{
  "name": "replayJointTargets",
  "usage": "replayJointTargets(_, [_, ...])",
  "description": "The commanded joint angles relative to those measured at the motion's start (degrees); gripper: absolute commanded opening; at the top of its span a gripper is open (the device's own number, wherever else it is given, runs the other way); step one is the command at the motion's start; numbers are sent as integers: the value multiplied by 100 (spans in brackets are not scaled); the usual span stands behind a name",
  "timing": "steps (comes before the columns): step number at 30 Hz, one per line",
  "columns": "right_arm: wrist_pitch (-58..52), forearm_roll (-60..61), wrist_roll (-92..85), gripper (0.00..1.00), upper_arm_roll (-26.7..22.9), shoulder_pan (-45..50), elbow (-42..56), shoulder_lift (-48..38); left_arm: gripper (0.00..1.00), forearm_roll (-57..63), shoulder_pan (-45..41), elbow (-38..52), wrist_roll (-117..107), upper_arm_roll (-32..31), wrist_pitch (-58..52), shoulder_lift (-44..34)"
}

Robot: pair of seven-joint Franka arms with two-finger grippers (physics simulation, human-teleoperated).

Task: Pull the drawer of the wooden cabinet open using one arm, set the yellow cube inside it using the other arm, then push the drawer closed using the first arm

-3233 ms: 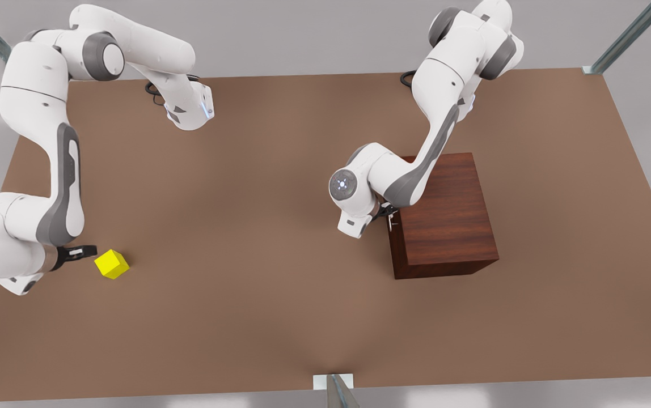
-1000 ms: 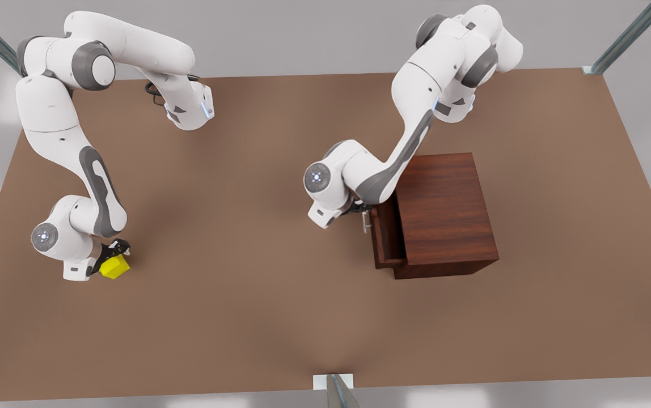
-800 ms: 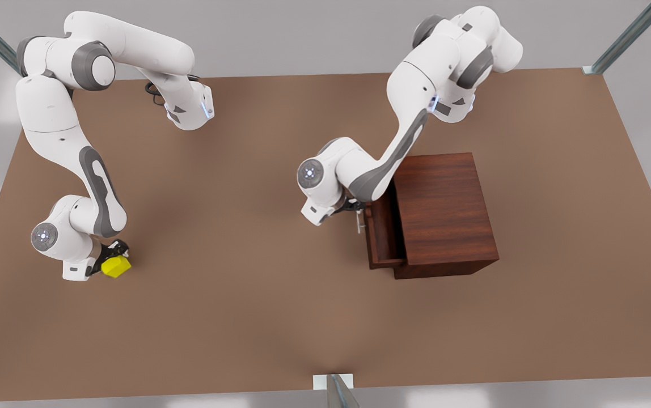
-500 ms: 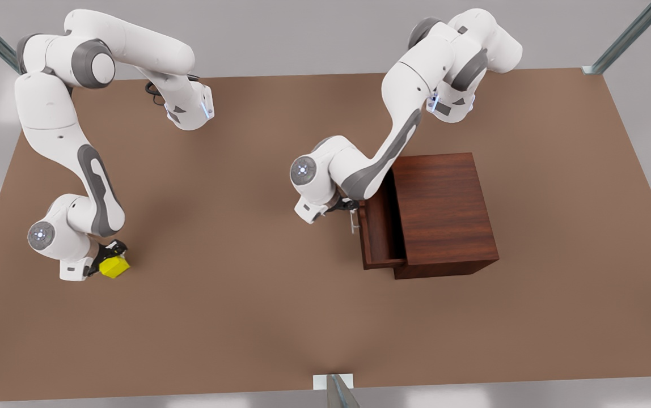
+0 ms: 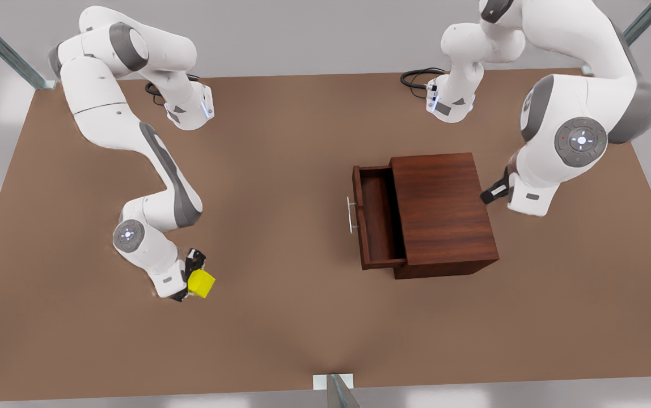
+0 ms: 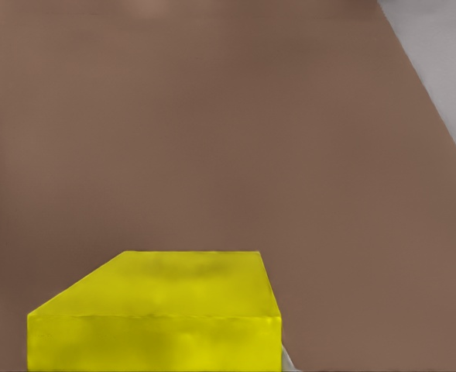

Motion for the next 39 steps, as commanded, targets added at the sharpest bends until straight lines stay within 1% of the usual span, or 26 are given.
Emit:
replayJointTargets(1, [-303,-113,346,55,7,552,455,85,100,-201,66,-291,2763,14,117,-132])
replayJointTargets(4, [-874,-166,346,55,-45,1500,1449,182,100,-236,66,-327,2763,-12,56,-167])
replayJointTargets(5, [-944,-201,522,55,-160,1931,1748,244,100,-236,40,-327,2754,-38,30,-167])
replayJointTargets(9, [-944,-210,935,55,-177,2827,2688,762,100,-219,57,-327,2727,-170,-137,-202])
replayJointTargets(13, [-1129,-148,935,55,-142,3294,3286,1149,100,-219,57,-327,2727,-170,-155,-202])
replayJointTargets(18, [-1129,-113,1260,55,-125,3786,3576,1439,100,-219,57,-327,2727,-170,-155,-202])
replayJointTargets(21, [-1068,-87,1401,55,-125,3971,3629,1456,100,-210,57,-327,2736,-170,-155,-193])
replayJointTargets(22, [-1059,-87,1436,55,-125,4041,3725,1597,100,-210,66,-327,2736,-170,-155,-193])
replayJointTargets(31, [-874,-78,1612,55,-133,4234,3752,1808,100,-192,66,-327,2736,-170,-164,-193])
replayJointTargets(32, [-874,-78,1621,64,-125,4234,3752,1834,100,-183,66,-327,2736,-170,-164,-193])
replayJointTargets(33, [-874,-78,1621,100,-125,4234,3752,1869,100,-183,66,-327,2736,-170,-164,-193])
replayJointTargets(39, [-812,-61,1761,100,-133,4287,3761,1861,100,-183,66,-327,2736,-170,-155,-193])
